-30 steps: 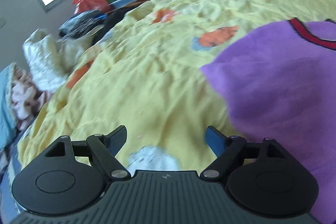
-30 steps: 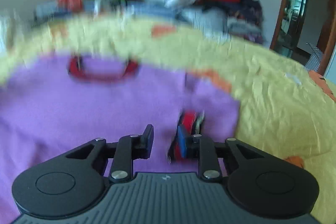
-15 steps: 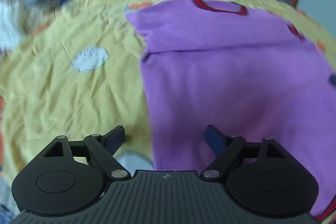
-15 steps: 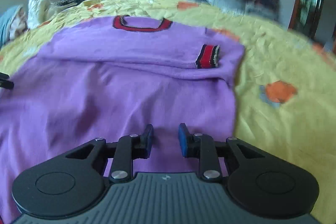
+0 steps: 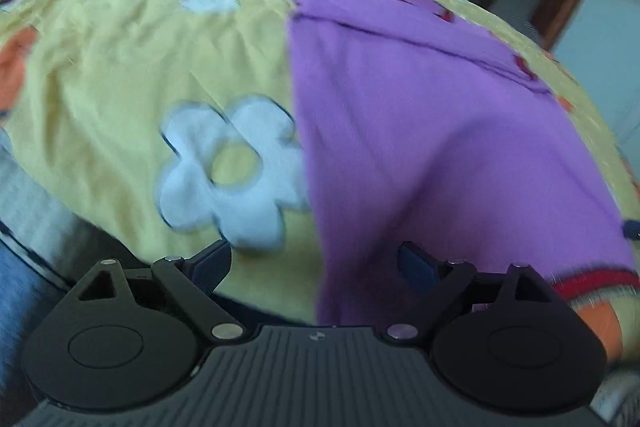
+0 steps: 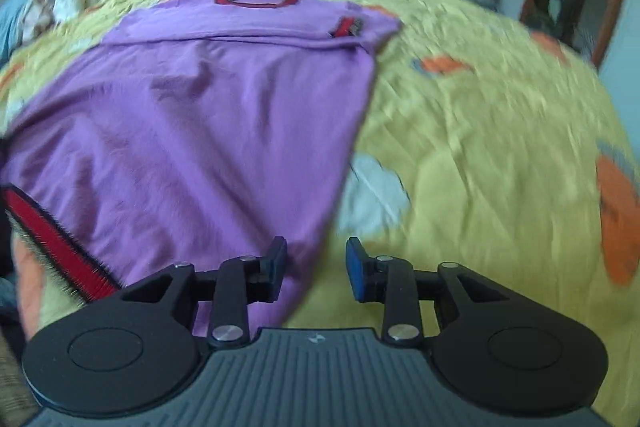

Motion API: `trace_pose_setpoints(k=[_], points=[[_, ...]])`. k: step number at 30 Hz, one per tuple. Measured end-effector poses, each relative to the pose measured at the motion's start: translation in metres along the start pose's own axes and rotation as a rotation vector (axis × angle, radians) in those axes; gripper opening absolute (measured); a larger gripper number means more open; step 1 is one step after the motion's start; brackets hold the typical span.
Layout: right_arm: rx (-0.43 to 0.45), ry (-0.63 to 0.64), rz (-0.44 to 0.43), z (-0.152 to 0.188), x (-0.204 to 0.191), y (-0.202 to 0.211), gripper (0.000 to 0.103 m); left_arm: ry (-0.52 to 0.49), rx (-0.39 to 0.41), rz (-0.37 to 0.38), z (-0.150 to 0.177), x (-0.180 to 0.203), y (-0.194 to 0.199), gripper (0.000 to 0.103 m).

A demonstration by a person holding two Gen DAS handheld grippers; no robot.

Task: Fold small clothes
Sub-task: 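Move both open tools to the red ribbed hem of the sweater, then close the left tool on the ribbed hem while the right tool closes on it too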

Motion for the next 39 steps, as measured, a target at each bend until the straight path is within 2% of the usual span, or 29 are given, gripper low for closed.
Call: trace_pose_setpoints(k=[4,7,11,13,15,17,19,21,22,23,27,29,31,33,36,39], points=[[0.005,-0.084,-0.059,0.019,0.010,0.009,0.031,0.018,0.032,0.114,0.018,0.005,-0.003,0.085],[0.012,-0.114,-0.131,0.028,0.006,0.014,0.031,0.046,0.051,0.180,0.024,0.003,-0.005,0.079],[-0.004,-0.162,-0.240,0.035,0.004,0.019,0.031,0.088,0.040,0.242,0.028,-0.008,-0.011,0.064],[-0.013,-0.198,-0.271,0.037,0.006,0.021,0.031,0.090,0.032,0.287,0.029,-0.013,-0.015,0.070],[-0.020,-0.250,-0.313,0.041,0.010,0.023,0.031,0.072,0.057,0.269,0.033,-0.017,-0.018,0.086],[-0.020,-0.286,-0.330,0.046,0.012,0.025,0.031,0.060,0.061,0.306,0.038,-0.022,-0.022,0.085],[-0.015,-0.320,-0.352,0.049,0.013,0.026,0.031,0.088,0.059,0.358,0.043,-0.026,-0.028,0.078],[-0.012,-0.346,-0.381,0.052,0.014,0.026,0.031,0.095,0.067,0.409,0.044,-0.026,-0.033,0.052],[-0.012,-0.358,-0.398,0.052,0.013,0.025,0.031,0.104,0.064,0.428,0.045,-0.027,-0.034,0.044],[-0.013,-0.369,-0.417,0.053,0.014,0.025,0.031,0.110,0.061,0.455,0.046,-0.027,-0.035,0.030],[-0.014,-0.418,-0.464,0.055,0.018,0.025,0.032,0.104,0.066,0.535,0.049,-0.023,-0.028,0.009],[-0.009,-0.447,-0.465,0.057,0.023,0.026,0.033,0.108,0.076,0.539,0.051,-0.023,-0.023,0.007],[0.001,-0.478,-0.470,0.059,0.028,0.027,0.040,0.124,0.080,0.550,0.053,-0.026,-0.016,0.006],[0.006,-0.510,-0.486,0.060,0.030,0.026,0.052,0.144,0.089,0.544,0.052,-0.028,-0.007,0.006],[0.012,-0.522,-0.512,0.058,0.029,0.028,0.065,0.160,0.105,0.553,0.050,-0.028,0.007,0.005],[0.013,-0.537,-0.541,0.057,0.027,0.025,0.068,0.182,0.100,0.574,0.047,-0.026,0.011,0.004]])
Point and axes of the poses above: each gripper's, at about its wrist camera, not at the fingertips, and y roughly against the way its jaws point, x to its right, z to its underside, the point moved 6 cm from there along -y, roughly the way its jaws point, and after that the axes turned 8 degrees about -x, right-handed, at the moved point
